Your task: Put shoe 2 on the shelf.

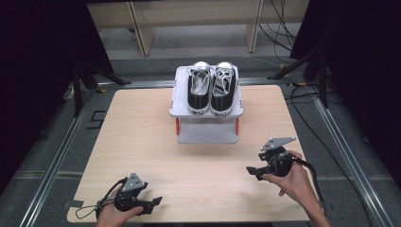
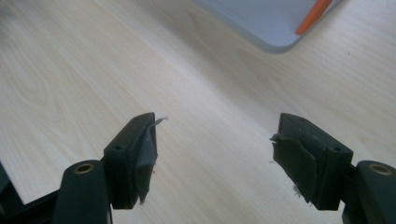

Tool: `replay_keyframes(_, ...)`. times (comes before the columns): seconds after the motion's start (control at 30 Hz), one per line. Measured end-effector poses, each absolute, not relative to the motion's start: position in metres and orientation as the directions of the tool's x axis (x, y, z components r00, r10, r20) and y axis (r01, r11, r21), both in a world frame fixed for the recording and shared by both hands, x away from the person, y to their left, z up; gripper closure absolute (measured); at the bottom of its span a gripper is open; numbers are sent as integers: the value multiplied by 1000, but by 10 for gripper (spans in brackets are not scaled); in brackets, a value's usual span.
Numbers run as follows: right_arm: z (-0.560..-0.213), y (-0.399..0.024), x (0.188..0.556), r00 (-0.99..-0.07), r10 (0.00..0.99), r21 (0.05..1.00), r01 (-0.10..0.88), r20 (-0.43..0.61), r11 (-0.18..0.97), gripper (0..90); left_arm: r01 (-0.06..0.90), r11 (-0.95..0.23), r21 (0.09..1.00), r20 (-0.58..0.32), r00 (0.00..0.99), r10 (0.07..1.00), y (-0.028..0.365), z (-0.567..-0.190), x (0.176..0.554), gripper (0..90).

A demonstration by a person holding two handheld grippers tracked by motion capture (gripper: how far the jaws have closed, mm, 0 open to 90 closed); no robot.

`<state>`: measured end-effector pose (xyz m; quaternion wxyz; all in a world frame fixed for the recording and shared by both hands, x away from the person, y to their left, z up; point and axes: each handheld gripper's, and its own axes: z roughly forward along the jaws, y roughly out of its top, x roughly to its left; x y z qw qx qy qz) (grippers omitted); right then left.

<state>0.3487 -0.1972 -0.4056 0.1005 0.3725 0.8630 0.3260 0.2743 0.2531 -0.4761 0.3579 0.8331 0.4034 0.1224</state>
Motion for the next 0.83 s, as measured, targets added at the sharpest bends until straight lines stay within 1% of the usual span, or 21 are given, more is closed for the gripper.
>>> replay_keyframes(0.03,-411,-196,346,-697,713,635,587,80,502,304,590,-415,693,-89,641,763,253,-476,274,208)
replay_keyframes(0.07,-416,-197,346,-722,690,637,557,55,532,304,582,-422,695,-79,645,760,253,-476,274,207)
replay_keyframes(0.1,-418,-197,344,-706,703,630,583,82,513,304,582,-418,697,-81,644,761,253,-476,274,207)
replay_keyframes(0.13,-422,-197,342,-716,694,630,577,82,520,305,585,-415,697,-85,642,762,253,-476,274,206)
replay_keyframes(0.17,-424,-197,339,-708,701,630,581,80,515,304,575,-425,699,-72,648,758,254,-475,274,205)
replay_keyframes(0.2,-426,-197,338,-718,693,622,570,60,537,302,576,-422,700,-75,646,759,254,-475,274,204)
replay_keyframes(0.23,-429,-197,334,-706,704,630,582,77,515,302,581,-417,698,-82,644,761,253,-475,274,201)
replay_keyframes(0.27,-432,-197,333,-717,693,639,569,77,518,303,573,-426,700,-71,649,758,254,-475,274,200)
replay_keyframes(0.33,-436,-198,328,-710,697,628,590,103,508,302,571,-424,703,-68,648,758,254,-475,274,199)
replay_keyframes(0.4,-439,-201,324,-725,686,621,568,67,540,292,569,-425,704,-66,648,759,254,-475,274,197)
replay_keyframes(0.47,-443,-200,315,-692,711,632,610,130,478,294,570,-426,703,-63,646,760,253,-475,274,194)
replay_keyframes(0.5,-446,-202,316,-716,690,643,579,107,501,293,570,-427,701,-61,646,761,253,-475,275,192)
replay_keyframes(0.53,-446,-204,315,-726,680,632,575,101,520,289,571,-427,701,-62,646,761,253,-475,274,191)
replay_keyframes(0.57,-448,-204,313,-710,695,634,590,114,499,276,566,-431,703,-57,648,759,253,-475,274,191)
replay_keyframes(0.6,-449,-205,311,-704,703,630,592,101,502,263,566,-430,703,-57,648,760,253,-475,274,191)
replay_keyframes(0.63,-448,-205,310,-710,698,623,587,90,517,264,566,-430,703,-57,648,760,253,-475,274,191)
replay_keyframes(0.7,-450,-203,306,-708,699,630,589,99,507,268,571,-420,705,-65,642,764,253,-476,274,191)
replay_keyframes(0.8,-453,-203,309,-737,673,630,550,59,548,267,566,-429,704,-54,645,762,254,-475,274,191)
replay_keyframes(0.83,-453,-203,309,-734,677,613,561,56,557,265,573,-421,703,-65,641,765,253,-475,274,190)
